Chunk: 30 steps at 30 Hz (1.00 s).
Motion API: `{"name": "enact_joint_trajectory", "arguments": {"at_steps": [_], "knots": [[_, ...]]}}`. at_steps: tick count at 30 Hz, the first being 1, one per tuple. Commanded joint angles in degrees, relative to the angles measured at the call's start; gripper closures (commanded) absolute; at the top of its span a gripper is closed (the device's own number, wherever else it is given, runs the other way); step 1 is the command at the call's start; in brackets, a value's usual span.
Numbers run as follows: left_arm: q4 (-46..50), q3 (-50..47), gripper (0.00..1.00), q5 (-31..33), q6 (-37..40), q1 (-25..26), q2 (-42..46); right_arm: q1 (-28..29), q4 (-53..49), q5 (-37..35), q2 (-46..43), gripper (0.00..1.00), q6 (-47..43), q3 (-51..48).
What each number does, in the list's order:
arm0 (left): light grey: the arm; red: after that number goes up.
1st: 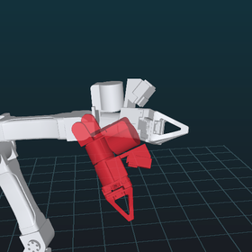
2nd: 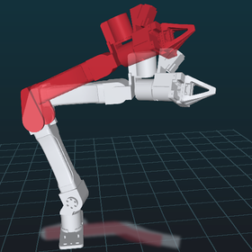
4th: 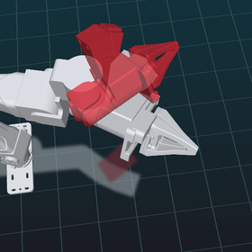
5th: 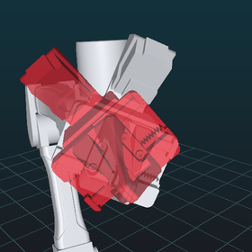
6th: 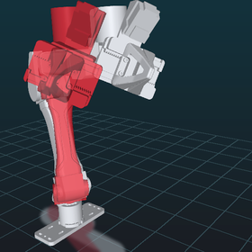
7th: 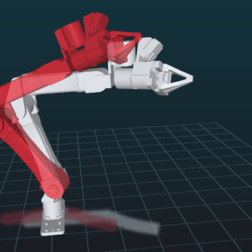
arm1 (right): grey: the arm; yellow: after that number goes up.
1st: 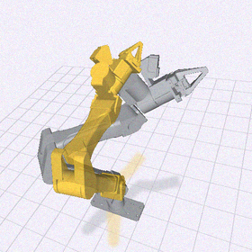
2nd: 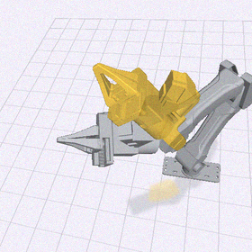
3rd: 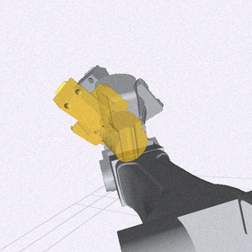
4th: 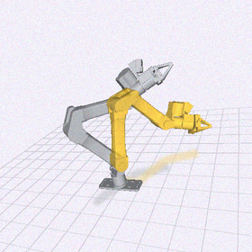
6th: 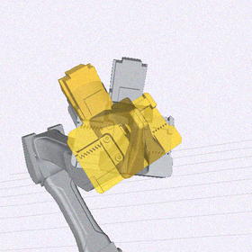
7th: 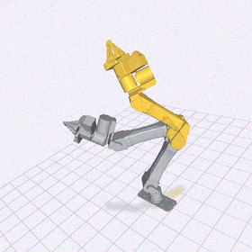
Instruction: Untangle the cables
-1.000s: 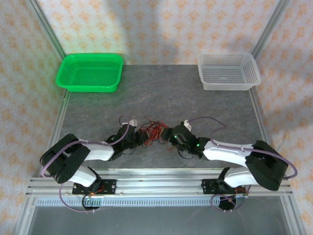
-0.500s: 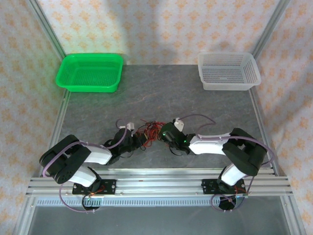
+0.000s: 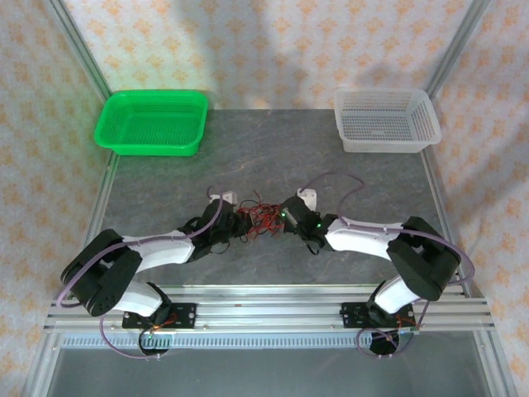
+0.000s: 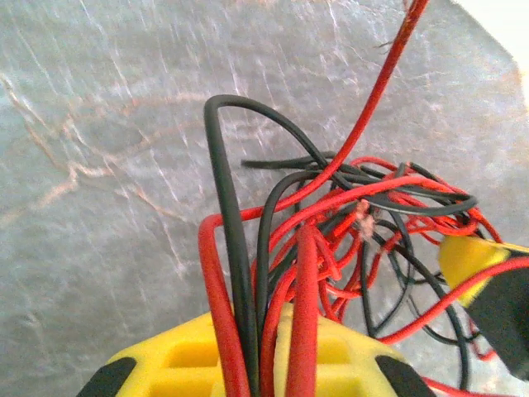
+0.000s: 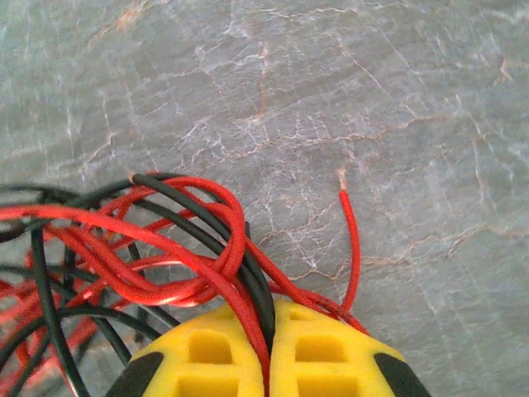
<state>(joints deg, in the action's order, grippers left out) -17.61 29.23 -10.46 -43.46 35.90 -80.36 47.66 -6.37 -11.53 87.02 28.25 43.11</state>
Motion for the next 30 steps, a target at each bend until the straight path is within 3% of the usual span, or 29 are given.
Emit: {"name": "enact_joint_trajectory", "arguments": {"at_steps": [1,6,11,14,22,26,30], "knots": [[13.19,4.06,1.00,9.42,7.74,-0.39,1.92,-0.31,-9.24,1.75,0.13,1.00,-12.80,3.21],[19.23,8.10,0.96,15.74,11.60,-0.39,3.10,-0.63,-11.47,4.87,1.44,1.00,-15.64,5.46],[21.85,9.34,0.55,19.67,12.49,-0.35,5.13,-2.45,-8.23,8.82,1.22,0.98,-9.56,5.56],[23.29,9.66,0.40,20.99,12.61,-0.39,6.38,-3.01,-7.30,9.16,1.18,0.92,-5.60,5.16],[30.40,12.78,0.33,24.16,12.81,-0.39,12.01,-3.63,-11.66,7.82,-3.50,0.48,0.42,6.44],[34.83,15.29,0.26,26.36,12.79,-0.39,16.01,-3.66,-14.96,7.04,-9.73,0.38,2.42,6.81],[39.28,18.61,0.23,27.69,13.40,-0.39,18.84,-3.63,-16.69,8.78,-16.16,0.35,4.02,6.94]]}}
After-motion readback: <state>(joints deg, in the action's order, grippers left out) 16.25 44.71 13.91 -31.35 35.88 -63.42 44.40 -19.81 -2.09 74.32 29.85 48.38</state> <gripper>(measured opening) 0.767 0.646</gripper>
